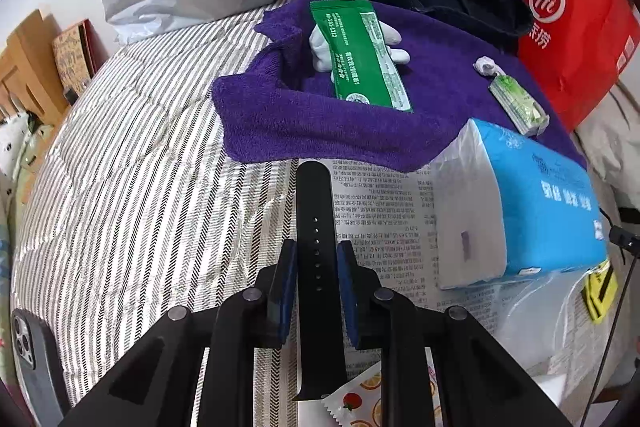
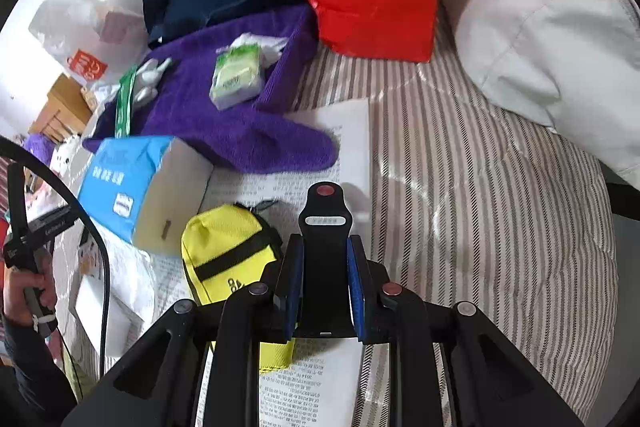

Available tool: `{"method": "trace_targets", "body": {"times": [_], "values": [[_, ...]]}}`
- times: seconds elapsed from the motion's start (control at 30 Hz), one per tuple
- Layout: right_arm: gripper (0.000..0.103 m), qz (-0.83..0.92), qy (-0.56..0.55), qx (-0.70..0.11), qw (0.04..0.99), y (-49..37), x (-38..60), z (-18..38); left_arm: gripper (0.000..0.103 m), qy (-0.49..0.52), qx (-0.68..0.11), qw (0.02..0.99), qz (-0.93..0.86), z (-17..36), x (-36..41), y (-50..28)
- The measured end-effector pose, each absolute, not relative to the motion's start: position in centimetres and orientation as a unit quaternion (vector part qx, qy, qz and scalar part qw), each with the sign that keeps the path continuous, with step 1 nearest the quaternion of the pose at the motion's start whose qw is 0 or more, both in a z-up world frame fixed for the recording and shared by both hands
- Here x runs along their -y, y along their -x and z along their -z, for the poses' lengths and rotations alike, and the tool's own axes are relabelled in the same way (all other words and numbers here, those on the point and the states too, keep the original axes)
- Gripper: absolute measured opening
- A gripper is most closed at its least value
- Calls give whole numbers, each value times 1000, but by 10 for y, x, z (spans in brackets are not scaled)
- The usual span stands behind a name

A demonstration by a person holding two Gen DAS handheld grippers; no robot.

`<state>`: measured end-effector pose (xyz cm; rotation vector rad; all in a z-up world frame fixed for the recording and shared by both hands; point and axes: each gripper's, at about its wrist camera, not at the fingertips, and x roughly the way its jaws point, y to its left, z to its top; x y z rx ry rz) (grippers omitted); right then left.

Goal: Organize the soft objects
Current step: 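Carry the black watch band onto the purple towel with the left tool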

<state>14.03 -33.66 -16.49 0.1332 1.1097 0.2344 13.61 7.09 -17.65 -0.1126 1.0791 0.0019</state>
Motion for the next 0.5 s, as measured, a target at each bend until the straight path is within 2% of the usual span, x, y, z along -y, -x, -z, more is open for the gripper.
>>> {"method": "trace_targets", "body": {"times": [0.5], "values": [[21, -128, -55, -487, 862, -140, 319, 122, 19, 54, -469, 881, 11, 124, -79, -132]]}}
